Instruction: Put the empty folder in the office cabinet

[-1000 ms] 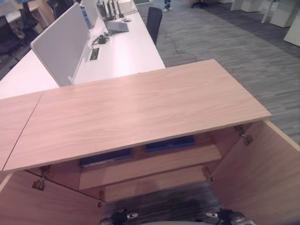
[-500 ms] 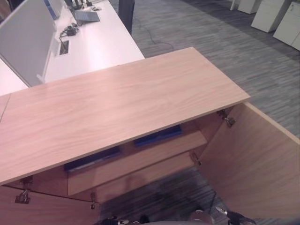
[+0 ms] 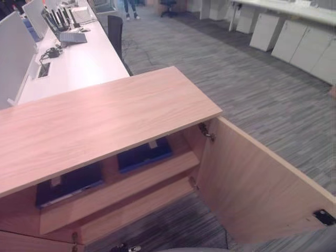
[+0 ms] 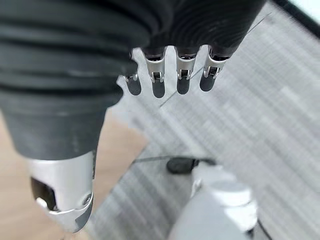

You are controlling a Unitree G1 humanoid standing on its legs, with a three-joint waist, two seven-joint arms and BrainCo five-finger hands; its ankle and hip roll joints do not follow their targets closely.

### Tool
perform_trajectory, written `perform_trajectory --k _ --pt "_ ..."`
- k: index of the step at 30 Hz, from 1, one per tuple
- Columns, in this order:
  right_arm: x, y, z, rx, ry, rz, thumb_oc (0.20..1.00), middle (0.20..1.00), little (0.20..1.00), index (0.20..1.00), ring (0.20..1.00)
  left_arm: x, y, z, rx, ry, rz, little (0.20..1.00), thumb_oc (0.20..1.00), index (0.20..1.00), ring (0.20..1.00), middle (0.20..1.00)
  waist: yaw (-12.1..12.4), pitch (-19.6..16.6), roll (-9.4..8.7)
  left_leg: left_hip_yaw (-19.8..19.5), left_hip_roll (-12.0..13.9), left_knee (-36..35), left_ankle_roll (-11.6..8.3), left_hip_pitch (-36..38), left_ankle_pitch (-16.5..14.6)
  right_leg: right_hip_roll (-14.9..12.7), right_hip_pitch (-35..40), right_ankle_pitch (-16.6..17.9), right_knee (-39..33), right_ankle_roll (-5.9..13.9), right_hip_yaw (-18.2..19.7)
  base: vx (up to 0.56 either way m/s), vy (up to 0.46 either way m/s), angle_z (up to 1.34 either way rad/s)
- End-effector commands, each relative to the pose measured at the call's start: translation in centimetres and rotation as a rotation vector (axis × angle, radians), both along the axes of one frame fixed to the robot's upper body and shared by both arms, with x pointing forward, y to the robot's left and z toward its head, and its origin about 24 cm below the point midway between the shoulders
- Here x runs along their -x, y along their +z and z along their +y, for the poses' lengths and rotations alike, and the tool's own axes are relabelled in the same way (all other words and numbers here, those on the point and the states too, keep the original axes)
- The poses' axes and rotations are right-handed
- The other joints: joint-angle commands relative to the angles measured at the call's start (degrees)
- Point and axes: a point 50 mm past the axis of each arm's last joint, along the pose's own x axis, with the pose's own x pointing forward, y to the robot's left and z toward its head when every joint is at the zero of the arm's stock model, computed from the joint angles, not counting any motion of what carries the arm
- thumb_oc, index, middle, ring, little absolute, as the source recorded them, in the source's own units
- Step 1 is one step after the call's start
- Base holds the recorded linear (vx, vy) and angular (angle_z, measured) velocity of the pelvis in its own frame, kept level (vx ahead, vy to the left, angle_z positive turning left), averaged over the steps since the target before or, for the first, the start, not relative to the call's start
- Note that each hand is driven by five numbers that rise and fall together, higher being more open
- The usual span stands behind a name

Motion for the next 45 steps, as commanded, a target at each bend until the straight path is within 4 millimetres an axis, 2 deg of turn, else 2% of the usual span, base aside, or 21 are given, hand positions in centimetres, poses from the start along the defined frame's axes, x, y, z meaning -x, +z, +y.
perform_trajectory --k 1,5,7,8,11,13,14,15,16,17,18,19,20,26,27,29,31,32,36,39,45 --pt "-1.4 -0.2 0.8 -0.014 -0.006 -0.004 1.000 1.000 1.000 1.000 1.000 -0.4 0.3 1.3 -0.027 0.077 -0.007 1.000 1.000 1.000 1.000 1.000 -1.1 3.8 -0.54 -2.1 0.3 -3.7 -0.25 -1.1 5.3 3.1 0.3 -4.8 2.6 -3.56 3.5 -0.05 -0.194 -0.04" --pt "-1.2 0.1 0.0 0.004 0.015 0.015 1.000 1.000 1.000 1.000 1.000 -1.5 0.3 0.8 -0.019 0.076 -0.029 1.000 1.000 1.000 1.000 1.000 -2.1 5.8 0.53 -1.8 4.0 -3.3 -1.86 -2.9 8.9 6.2 -0.6 -6.1 3.3 -5.77 2.7 -0.10 -0.232 -0.04" --pt "-1.1 0.2 -0.2 0.005 0.020 0.025 1.000 1.000 1.000 1.000 1.000 -1.8 0.4 0.7 -0.014 0.075 -0.036 1.000 1.000 1.000 1.000 1.000 -2.1 6.1 0.49 -1.9 4.2 -2.6 -1.81 -3.2 8.6 6.6 -0.6 -6.2 3.1 -6.21 2.7 -0.13 -0.182 -0.01" --pt "-0.6 0.6 -1.2 0.021 0.020 0.048 1.000 1.000 1.000 1.000 1.000 -2.9 0.5 0.2 0.002 0.052 -0.071 1.000 1.000 1.000 1.000 1.000 -2.2 7.0 -0.69 -4.0 2.3 5.4 -0.13 -3.8 3.3 6.3 -1.5 -5.9 3.5 -7.36 2.3 -0.20 -0.195 -0.02" --pt "-0.7 0.9 -1.7 0.037 0.014 0.050 1.000 1.000 1.000 1.000 1.000 -3.8 0.6 0.0 0.007 0.023 -0.091 1.000 1.000 1.000 1.000 1.000 -2.9 6.7 -1.50 -5.0 -1.5 11.2 2.11 -3.4 -3.1 6.2 -3.6 -5.2 3.8 -8.25 2.3 -0.18 -0.121 0.22" --pt "0.8 0.8 -1.6 0.025 -0.019 0.089 1.000 1.000 1.000 1.000 1.000 -3.6 0.6 -0.2 0.021 -0.002 -0.074 1.000 1.000 1.000 1.000 1.000 -3.8 5.7 -1.66 -4.8 -5.5 13.2 3.71 -1.6 -8.4 6.9 -4.1 -4.5 2.9 -8.44 2.0 -0.11 -0.040 0.01" --pt "1.3 1.1 -2.1 0.043 -0.048 0.098 1.000 1.000 1.000 1.000 1.000 -3.6 0.6 -0.1 0.020 0.007 -0.074 1.000 1.000 1.000 1.000 1.000 -4.3 5.3 -1.35 -4.7 -6.7 12.0 4.06 -0.4 -9.7 7.1 -4.4 -4.0 2.4 -8.13 1.5 -0.06 -0.002 0.07" --pt "1.3 1.1 -2.2 0.043 -0.048 0.098 1.000 1.000 1.000 1.000 1.000 -3.6 0.6 -0.1 0.020 0.007 -0.074 1.000 1.000 1.000 1.000 1.000 -4.3 5.3 -1.34 -4.7 -6.7 12.0 4.06 -0.3 -9.7 7.1 -4.3 -4.0 2.4 -8.12 1.5 -0.09 0.037 0.24" --pt "2.3 1.4 -2.8 0.063 -0.087 0.119 1.000 1.000 1.000 1.000 1.000 -3.6 0.6 0.1 0.020 0.014 -0.075 1.000 1.000 1.000 1.000 1.000 -5.4 4.7 -0.48 -4.1 -7.7 7.9 4.32 2.2 -9.9 7.7 -4.9 -2.7 1.0 -7.64 0.6 -0.11 0.063 0.42" --pt "2.3 1.7 -3.3 0.082 -0.103 0.111 1.000 1.000 1.000 1.000 1.000 -3.9 0.7 0.3 0.015 0.007 -0.082 1.000 1.000 1.000 1.000 1.000 -5.9 4.4 -0.04 -3.5 -7.9 4.7 4.03 2.9 -9.1 7.6 -5.5 -1.5 0.3 -7.34 0.0 -0.21 0.131 0.49" --pt "1.0 1.9 -3.7 0.101 -0.122 0.059 1.000 1.000 1.000 1.000 1.000 -4.2 0.9 0.7 0.001 -0.005 -0.088 1.000 1.000 1.000 1.000 1.000 -6.2 3.8 0.26 -4.0 -8.7 -0.6 3.76 4.2 -7.9 7.5 -7.0 0.7 -0.8 -6.58 -0.1 -0.14 0.106 0.46" --pt "1.0 1.9 -3.7 0.101 -0.122 0.059 1.000 1.000 1.000 1.000 1.000 -4.2 0.9 0.7 0.001 -0.005 -0.088 1.000 1.000 1.000 1.000 1.000 -6.2 3.8 0.26 -3.9 -8.7 -0.7 3.76 4.3 -7.9 7.6 -7.0 0.7 -0.9 -6.57 -0.1 -0.21 0.146 0.24" --pt "-1.1 2.2 -4.3 0.125 -0.133 -0.025 1.000 1.000 1.000 1.000 1.000 -4.6 1.0 1.1 -0.015 -0.006 -0.100 1.000 1.000 1.000 1.000 1.000 -6.0 3.6 0.13 -4.9 -9.7 -3.7 3.96 4.7 -7.2 7.3 -8.2 2.8 -2.0 -5.86 -0.1 -0.17 0.118 0.08" --pt "-7.7 5.1 -7.4 0.232 -0.132 -0.254 1.000 1.000 1.000 1.000 1.000 -3.5 1.2 2.7 -0.066 0.024 -0.073 1.000 1.000 1.000 1.000 1.000 -4.8 3.9 -1.53 -6.3 -12.9 -5.3 5.48 3.7 -6.7 5.4 -10.8 6.6 -2.8 -3.89 0.8 -0.18 0.132 0.03" --pt "-10.1 6.5 -8.2 0.266 -0.092 -0.315 1.000 1.000 1.000 1.000 1.000 -2.6 1.1 2.9 -0.078 0.029 -0.045 1.000 1.000 1.000 1.000 1.000 -4.3 4.3 -2.07 -6.2 -13.8 -5.3 6.03 3.8 -6.7 4.6 -11.0 7.4 -2.6 -3.44 1.1 -0.15 0.137 0.00" --pt "-11.1 7.1 -8.6 0.283 -0.067 -0.338 1.000 1.000 1.000 1.000 1.000 -2.3 1.0 3.0 -0.080 0.032 -0.037 1.000 1.000 1.000 1.000 1.000 -4.0 4.5 -2.26 -6.2 -14.1 -5.3 6.23 3.9 -6.7 4.3 -10.9 7.6 -2.5 -3.19 1.2 -0.10 0.095 -0.02" --pt "-13.1 8.3 -9.1 0.313 -0.019 -0.378 1.000 1.000 1.000 1.000 1.000 -1.7 0.9 3.0 -0.079 0.041 -0.019 1.000 1.000 1.000 1.000 1.000 -3.6 4.7 -2.63 -6.2 -14.9 -5.3 6.75 4.0 -6.7 3.5 -11.1 8.3 -2.4 -2.83 1.2 -0.08 0.082 0.02" --pt "-12.8 10.4 -11.5 0.365 -0.028 -0.398 1.000 1.000 1.000 1.000 1.000 -1.3 1.0 3.6 -0.093 0.062 -0.017 1.000 1.000 1.000 1.000 1.000 -3.5 5.1 -2.88 -6.1 -14.9 -5.3 6.76 4.3 -6.8 3.3 -11.0 8.4 -2.3 -2.58 1.1 -0.12 0.120 0.02" --pt "-12.6 9.4 -10.3 0.398 0.056 -0.416 1.000 1.000 1.000 1.000 1.000 -0.6 0.9 3.3 -0.077 0.087 -0.024 1.000 1.000 1.000 1.000 1.000 -4.1 5.7 -3.00 -5.6 -15.9 -5.3 7.62 4.7 -6.8 2.4 -11.3 9.2 -2.0 -2.04 1.6 -0.07 0.076 0.00" --pt "-16.3 12.0 -8.9 0.480 0.263 -0.594 1.000 1.000 1.000 1.000 1.000 -0.3 0.9 3.7 -0.095 0.097 -0.034 1.000 1.000 1.000 1.000 1.000 -4.6 5.9 -3.15 -5.2 -16.7 -5.3 8.43 5.7 -7.3 1.7 -11.1 9.9 -1.8 -1.68 1.8 -0.05 0.072 -0.03" --pt "-17.3 13.0 -7.8 0.510 0.364 -0.664 1.000 1.000 1.000 1.000 1.000 -0.9 1.0 3.3 -0.080 0.083 -0.074 1.000 1.000 1.000 1.000 1.000 -4.7 5.8 -3.14 -5.0 -17.3 -5.3 9.03 6.6 -7.5 1.0 -10.6 10.4 -1.8 -1.34 1.4 -0.01 0.025 -0.08"
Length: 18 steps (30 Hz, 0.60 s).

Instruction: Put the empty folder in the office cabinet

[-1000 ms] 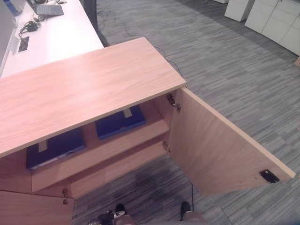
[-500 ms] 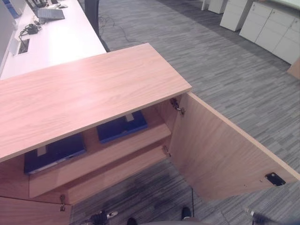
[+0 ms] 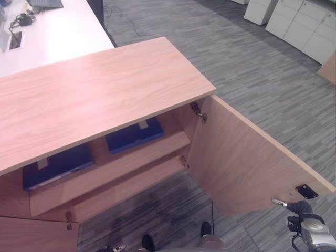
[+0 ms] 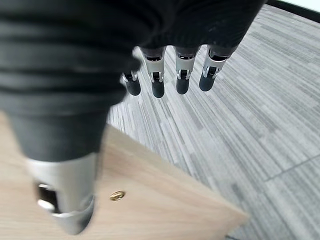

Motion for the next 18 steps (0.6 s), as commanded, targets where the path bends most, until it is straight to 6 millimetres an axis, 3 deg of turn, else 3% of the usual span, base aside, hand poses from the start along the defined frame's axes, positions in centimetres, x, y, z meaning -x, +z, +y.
perform_trajectory --k 1,6,9,12,14,15,16,18 --pt "-3.5 3.1 -0.6 0.106 0.056 -0.133 1.000 1.000 1.000 1.000 1.000 0.4 -0.2 -0.5 0.005 -0.009 0.006 1.000 1.000 1.000 1.000 1.000 1.3 -2.0 0.29 -1.9 -4.6 0.2 4.68 2.4 -7.2 2.9 -10.9 6.0 0.9 0.13 0.6 0.00 0.000 0.00" --pt "-5.4 3.9 1.6 0.103 0.182 -0.201 1.000 1.000 1.000 1.000 1.000 0.6 -0.3 -0.5 0.004 -0.010 0.015 1.000 1.000 1.000 1.000 1.000 1.4 -2.1 0.01 -1.9 -5.0 0.2 5.07 2.8 -7.1 2.2 -10.8 6.6 1.2 0.44 0.3 -0.01 0.010 -0.03" --pt "-6.8 4.4 4.4 0.072 0.341 -0.235 1.000 1.000 1.000 1.000 1.000 0.8 -0.4 -0.8 0.016 -0.008 0.016 1.000 1.000 1.000 1.000 1.000 1.9 -1.8 -0.19 -1.9 -5.5 0.2 5.38 2.8 -6.9 1.5 -11.1 7.3 1.5 0.72 -0.2 -0.04 0.028 -0.01" --pt "-7.1 4.5 5.0 0.062 0.373 -0.241 1.000 1.000 1.000 1.000 1.000 1.0 -0.4 -0.9 0.018 -0.008 0.017 1.000 1.000 1.000 1.000 1.000 2.1 -1.7 -0.23 -1.9 -5.7 0.2 5.45 2.8 -6.8 1.2 -11.1 7.6 1.6 0.86 -0.5 -0.03 0.023 -0.01" --pt "-8.0 4.8 6.9 0.039 0.461 -0.271 1.000 1.000 1.000 1.000 1.000 1.1 -0.4 -0.9 0.018 -0.013 0.017 1.000 1.000 1.000 1.000 1.000 2.6 -1.4 -0.40 -1.9 -6.1 0.2 5.50 2.4 -6.4 0.4 -11.3 8.5 1.4 1.21 -1.3 -0.05 0.049 -0.02" --pt "-8.0 4.8 6.9 0.039 0.461 -0.271 1.000 1.000 1.000 1.000 1.000 1.2 -0.4 -0.9 0.018 -0.013 0.017 1.000 1.000 1.000 1.000 1.000 2.6 -1.4 -0.41 -2.0 -6.1 0.2 5.51 2.4 -6.4 0.4 -11.3 8.6 1.4 1.21 -1.4 -0.07 0.062 0.00" --pt "-8.7 5.4 9.0 0.013 0.551 -0.309 1.000 1.000 1.000 1.000 1.000 1.5 -0.4 -0.7 0.013 -0.016 0.027 1.000 1.000 1.000 1.000 1.000 3.2 -1.1 -0.77 -2.0 -6.6 0.2 5.50 2.0 -6.1 -0.5 -11.7 10.1 1.2 1.74 -2.1 -0.05 0.042 0.01" --pt "-8.9 5.7 9.6 0.005 0.578 -0.327 1.000 1.000 1.000 1.000 1.000 1.8 -0.4 -0.7 0.012 -0.017 0.036 1.000 1.000 1.000 1.000 1.000 3.4 -1.0 -0.87 -1.9 -6.7 0.2 5.43 1.7 -5.9 -0.8 -11.9 10.6 1.0 1.91 -2.5 -0.05 0.050 0.04"
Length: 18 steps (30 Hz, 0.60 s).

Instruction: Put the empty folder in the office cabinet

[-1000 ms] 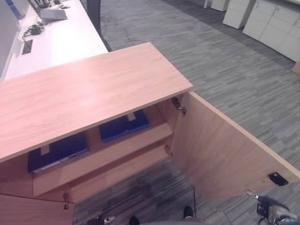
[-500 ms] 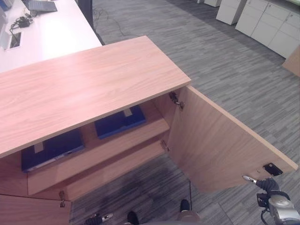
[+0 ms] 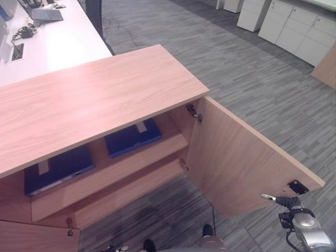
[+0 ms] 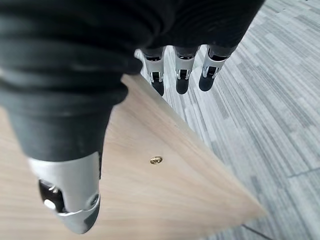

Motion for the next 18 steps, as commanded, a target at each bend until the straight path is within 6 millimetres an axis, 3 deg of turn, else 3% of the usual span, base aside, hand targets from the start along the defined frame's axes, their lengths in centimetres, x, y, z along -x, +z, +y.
perform_trajectory --k 1,4,5,6,8,12,16,18 --pt "-7.6 5.1 7.2 -0.066 0.383 -0.316 1.000 1.000 1.000 1.000 1.000 0.2 -0.1 -0.2 -0.005 -0.016 0.011 1.000 1.000 1.000 1.000 1.000 3.8 -1.0 -0.84 -2.6 -6.4 0.6 5.10 0.5 -5.9 -0.9 -13.3 11.2 1.5 1.50 -2.8 -0.04 0.042 0.01" --pt "-8.0 5.1 8.8 -0.102 0.427 -0.333 1.000 1.000 1.000 1.000 1.000 0.2 -0.1 -0.3 -0.004 -0.012 0.011 1.000 1.000 1.000 1.000 1.000 4.0 -0.1 -0.55 -2.6 -5.8 0.6 5.14 -0.2 -5.2 -1.9 -14.6 12.1 3.7 2.33 -1.6 -0.11 0.013 0.01" --pt "-8.5 5.3 10.2 -0.125 0.474 -0.352 1.000 1.000 1.000 1.000 1.000 -0.1 -0.1 -0.1 -0.013 -0.008 0.001 1.000 1.000 1.000 1.000 1.000 4.9 0.8 0.71 -2.4 -4.4 0.6 5.26 -1.4 -4.4 -2.6 -14.5 7.8 7.9 1.58 -0.8 -0.16 0.010 0.04" --pt "-8.5 5.3 10.2 -0.125 0.475 -0.352 1.000 1.000 1.000 1.000 1.000 -0.1 -0.1 -0.1 -0.013 -0.007 0.001 1.000 1.000 1.000 1.000 1.000 4.9 0.8 0.70 -2.4 -4.4 0.6 5.26 -1.4 -4.4 -2.6 -14.6 7.6 8.1 1.57 -0.8 -0.15 0.023 0.07" --pt "-8.6 4.9 11.2 -0.147 0.503 -0.339 1.000 1.000 1.000 1.000 1.000 0.1 0.0 0.3 -0.026 -0.002 0.005 1.000 1.000 1.000 1.000 1.000 6.7 0.4 2.40 -1.7 -2.7 0.6 5.18 -3.2 -3.5 -4.1 -11.6 1.6 14.0 -0.90 -2.3 -0.10 0.008 0.02" --pt "-8.4 4.2 12.1 -0.163 0.533 -0.311 1.000 1.000 1.000 1.000 1.000 0.7 0.1 0.8 -0.030 0.026 0.012 1.000 1.000 1.000 1.000 1.000 8.6 -0.8 3.15 -1.9 -2.1 0.6 5.39 -4.9 -2.7 -5.5 -9.1 -1.1 20.0 -1.44 -1.2 -0.02 -0.023 -0.12" --pt "-8.3 3.7 13.2 -0.182 0.563 -0.294 1.000 1.000 1.000 1.000 1.000 1.4 0.1 1.0 -0.038 0.033 0.025 1.000 1.000 1.000 1.000 1.000 10.6 -2.7 2.46 -2.4 -2.5 0.6 5.40 -6.4 -1.9 -3.7 -4.8 -3.4 19.0 -1.13 0.7 0.02 -0.125 0.01" --pt "-8.4 3.7 13.7 -0.191 0.579 -0.291 1.000 1.000 1.000 1.000 1.000 1.7 0.2 1.1 -0.042 0.045 0.026 1.000 1.000 1.000 1.000 1.000 11.8 -3.7 1.70 -2.2 -2.5 0.6 4.97 -7.6 -1.2 -2.1 -1.7 -5.0 14.7 -0.78 -0.4 -0.02 -0.190 -0.24"
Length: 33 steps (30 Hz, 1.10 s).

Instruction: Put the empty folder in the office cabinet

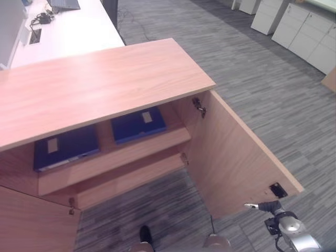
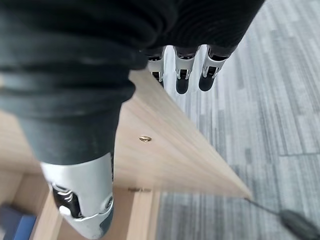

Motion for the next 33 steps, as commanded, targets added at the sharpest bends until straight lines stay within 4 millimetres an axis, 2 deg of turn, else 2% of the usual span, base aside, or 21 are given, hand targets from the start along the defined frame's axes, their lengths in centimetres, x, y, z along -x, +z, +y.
perform_trajectory --k 1,2,3,5,8,15,17,18,19,21,23,25,26,28,29,30,31,33 --pt "-8.3 5.6 8.9 -0.172 0.341 -0.335 1.000 1.000 1.000 1.000 1.000 -1.2 0.0 -0.5 0.008 0.008 -0.053 1.000 1.000 1.000 1.000 1.000 5.7 -3.5 0.90 0.7 -7.9 0.2 5.85 -1.6 -5.3 0.8 -1.5 0.9 0.4 -0.73 0.9 -0.04 -0.194 -0.34" --pt "-8.4 5.6 9.1 -0.171 0.353 -0.333 1.000 1.000 1.000 1.000 1.000 -1.2 0.0 -0.5 0.009 0.017 -0.060 1.000 1.000 1.000 1.000 1.000 6.0 -3.9 0.69 0.8 -7.4 0.2 5.30 -2.1 -4.6 2.0 -0.8 0.5 -2.2 -0.90 0.3 -0.07 -0.328 -0.30" --pt "-8.3 5.5 9.5 -0.176 0.378 -0.327 1.000 1.000 1.000 1.000 1.000 -1.4 0.0 -0.5 0.008 0.033 -0.078 1.000 1.000 1.000 1.000 1.000 6.1 -4.0 0.40 0.7 -6.2 0.2 4.33 -2.7 -3.5 4.5 -0.5 0.0 -5.2 -1.78 0.9 -0.06 -0.265 -0.26" --pt "-8.2 5.5 9.7 -0.181 0.389 -0.325 1.000 1.000 1.000 1.000 1.000 -1.7 0.0 -0.6 0.008 0.036 -0.088 1.000 1.000 1.000 1.000 1.000 6.0 -3.9 0.32 0.6 -5.8 0.2 3.90 -2.8 -3.2 5.4 -0.2 0.0 -6.5 -2.17 1.1 -0.05 -0.163 -0.13" --pt "-7.7 5.2 10.2 -0.196 0.422 -0.302 1.000 1.000 1.000 1.000 1.000 -2.4 0.0 -0.9 0.016 0.026 -0.115 1.000 1.000 1.000 1.000 1.000 6.1 -3.4 -0.18 -0.4 -3.5 0.2 2.13 -4.5 -0.7 8.4 0.7 -0.5 -9.1 -3.72 1.0 -0.08 -0.199 0.03" --pt "-7.8 5.2 11.2 -0.219 0.464 -0.300 1.000 1.000 1.000 1.000 1.000 -2.6 -0.1 -1.5 0.029 0.019 -0.106 1.000 1.000 1.000 1.000 1.000 6.8 -2.3 0.13 -1.7 0.1 0.2 -0.25 -6.0 2.8 11.9 1.0 -2.4 -9.9 -5.68 0.1 -0.08 -0.147 0.10" --pt "-8.0 5.4 12.0 -0.243 0.487 -0.308 1.000 1.000 1.000 1.000 1.000 -2.5 -0.2 -1.7 0.036 0.022 -0.101 1.000 1.000 1.000 1.000 1.000 7.3 -1.8 0.37 -1.9 1.2 0.4 -0.99 -6.2 3.7 12.9 1.5 -3.1 -9.9 -6.28 -0.4 -0.10 -0.162 0.06" --pt "-8.3 5.6 13.2 -0.278 0.528 -0.306 1.000 1.000 1.000 1.000 1.000 -2.5 -0.3 -1.8 0.037 0.024 -0.097 1.000 1.000 1.000 1.000 1.000 7.8 -1.2 0.66 -1.9 2.4 0.8 -1.68 -6.6 4.8 13.7 1.8 -3.5 -9.9 -6.90 -0.7 -0.10 -0.139 0.05" --pt "-8.3 5.6 13.2 -0.278 0.528 -0.306 1.000 1.000 1.000 1.000 1.000 -2.6 -0.3 -1.8 0.037 0.024 -0.098 1.000 1.000 1.000 1.000 1.000 7.8 -1.1 0.67 -1.9 2.4 0.8 -1.69 -6.6 4.8 13.7 1.8 -3.5 -9.9 -6.91 -0.7 -0.10 -0.149 0.05" --pt "-8.4 6.0 15.4 -0.326 0.617 -0.300 1.000 1.000 1.000 1.000 1.000 -2.7 -0.3 -1.9 0.039 0.021 -0.094 1.000 1.000 1.000 1.000 1.000 8.6 -0.5 0.96 -1.9 3.7 1.4 -2.50 -6.9 5.8 14.6 2.2 -4.1 -9.9 -7.50 -1.2 -0.09 -0.135 0.03" --pt "-8.3 6.9 19.7 -0.460 0.759 -0.288 1.000 1.000 1.000 1.000 1.000 -3.1 -0.3 -2.1 0.041 0.033 -0.099 1.000 1.000 1.000 1.000 1.000 9.9 0.2 1.40 -2.2 5.1 2.6 -3.34 -7.8 6.7 15.5 2.8 -4.9 -9.9 -8.25 -2.0 -0.12 -0.147 0.01" --pt "-8.3 7.6 22.2 -0.546 0.814 -0.297 1.000 1.000 1.000 1.000 1.000 -3.3 -0.4 -2.4 0.047 0.044 -0.106 1.000 1.000 1.000 1.000 1.000 10.5 0.7 1.69 -2.2 5.5 3.6 -3.62 -8.4 7.1 15.8 3.1 -5.2 -9.9 -8.65 -2.6 -0.09 -0.075 0.23" --pt "-7.9 9.1 24.8 -0.619 0.910 -0.320 1.000 1.000 1.000 1.000 1.000 -3.4 -0.5 -2.7 0.053 0.048 -0.106 1.000 1.000 1.000 1.000 1.000 11.1 0.8 1.89 -1.5 6.2 4.1 -3.78 -8.8 7.5 16.0 3.4 -5.5 -9.9 -9.12 -3.5 -0.07 -0.055 0.36" --pt "-7.9 9.1 24.8 -0.619 0.910 -0.320 1.000 1.000 1.000 1.000 1.000 -3.4 -0.5 -2.7 0.053 0.048 -0.106 1.000 1.000 1.000 1.000 1.000 11.1 0.8 1.90 -1.5 6.2 4.1 -3.78 -8.8 7.5 16.0 3.4 -5.5 -9.9 -9.12 -3.5 -0.03 -0.048 0.43" --pt "-7.6 10.4 26.8 -0.692 0.976 -0.336 1.000 1.000 1.000 1.000 1.000 -3.7 -0.5 -3.0 0.054 0.058 -0.107 1.000 1.000 1.000 1.000 1.000 11.4 1.0 1.49 0.5 7.1 5.7 -4.52 -9.4 7.3 15.9 4.1 -6.6 -9.9 -9.59 -4.3 -0.05 -0.088 0.54" --pt "-7.6 11.1 27.6 -0.717 0.998 -0.354 1.000 1.000 1.000 1.000 1.000 -4.1 -0.5 -3.0 0.051 0.062 -0.116 1.000 1.000 1.000 1.000 1.000 11.4 1.3 1.21 2.7 8.1 7.5 -4.56 -10.1 7.4 15.8 4.2 -6.6 -9.9 -9.91 -5.3 -0.11 -0.138 0.67" --pt "-7.4 12.1 28.7 -0.757 1.041 -0.364 1.000 1.000 1.000 1.000 1.000 -4.5 -0.4 -2.8 0.044 0.067 -0.118 1.000 1.000 1.000 1.000 1.000 11.3 1.3 0.65 7.3 10.4 10.6 -4.79 -10.4 7.4 15.7 3.9 -6.3 -9.9 -10.48 -7.3 -0.11 -0.086 0.68" --pt "-7.3 12.4 29.1 -0.778 1.053 -0.359 1.000 1.000 1.000 1.000 1.000 -4.5 -0.4 -2.7 0.041 0.075 -0.116 1.000 1.000 1.000 1.000 1.000 11.3 1.2 0.31 7.9 10.9 12.2 -4.70 -10.4 6.4 15.6 4.0 -6.3 -9.9 -10.67 -7.8 -0.04 -0.033 0.73"
